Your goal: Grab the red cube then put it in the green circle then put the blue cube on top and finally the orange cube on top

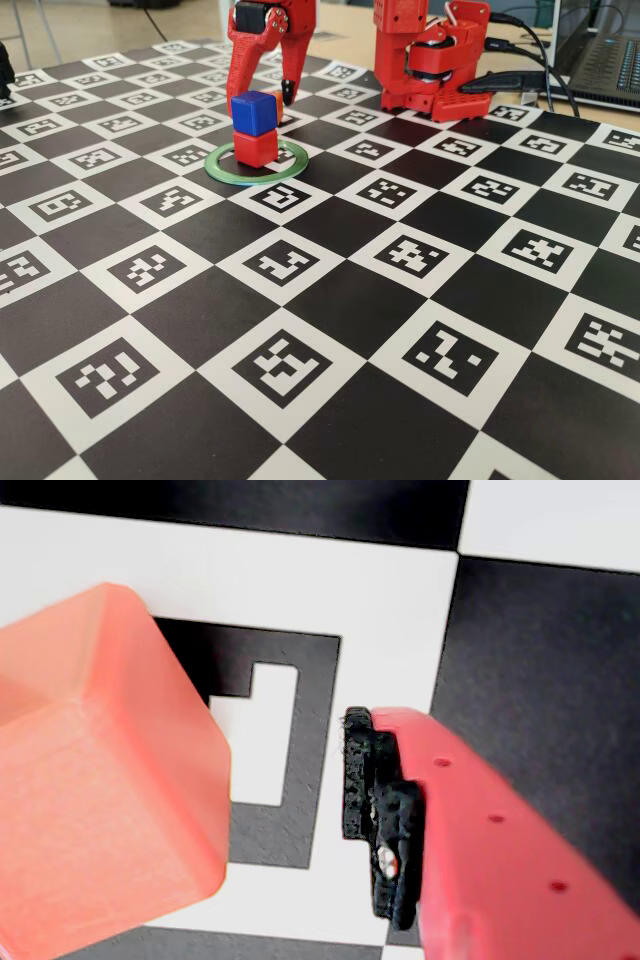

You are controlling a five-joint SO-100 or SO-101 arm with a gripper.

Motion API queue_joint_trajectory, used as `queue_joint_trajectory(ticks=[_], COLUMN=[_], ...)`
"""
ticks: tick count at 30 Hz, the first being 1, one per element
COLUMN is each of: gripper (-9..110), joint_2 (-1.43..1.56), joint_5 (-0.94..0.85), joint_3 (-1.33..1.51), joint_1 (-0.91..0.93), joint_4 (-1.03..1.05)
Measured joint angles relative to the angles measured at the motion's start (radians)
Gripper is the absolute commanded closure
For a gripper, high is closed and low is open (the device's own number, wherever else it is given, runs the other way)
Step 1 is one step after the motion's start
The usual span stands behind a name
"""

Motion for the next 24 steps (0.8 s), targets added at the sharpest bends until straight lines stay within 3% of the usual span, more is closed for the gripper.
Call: queue_joint_trajectory(ticks=[24], gripper=[55], joint_2=[-0.018], joint_5=[-0.224], joint_3=[-0.038], joint_1=[-0.034], joint_4=[-0.006])
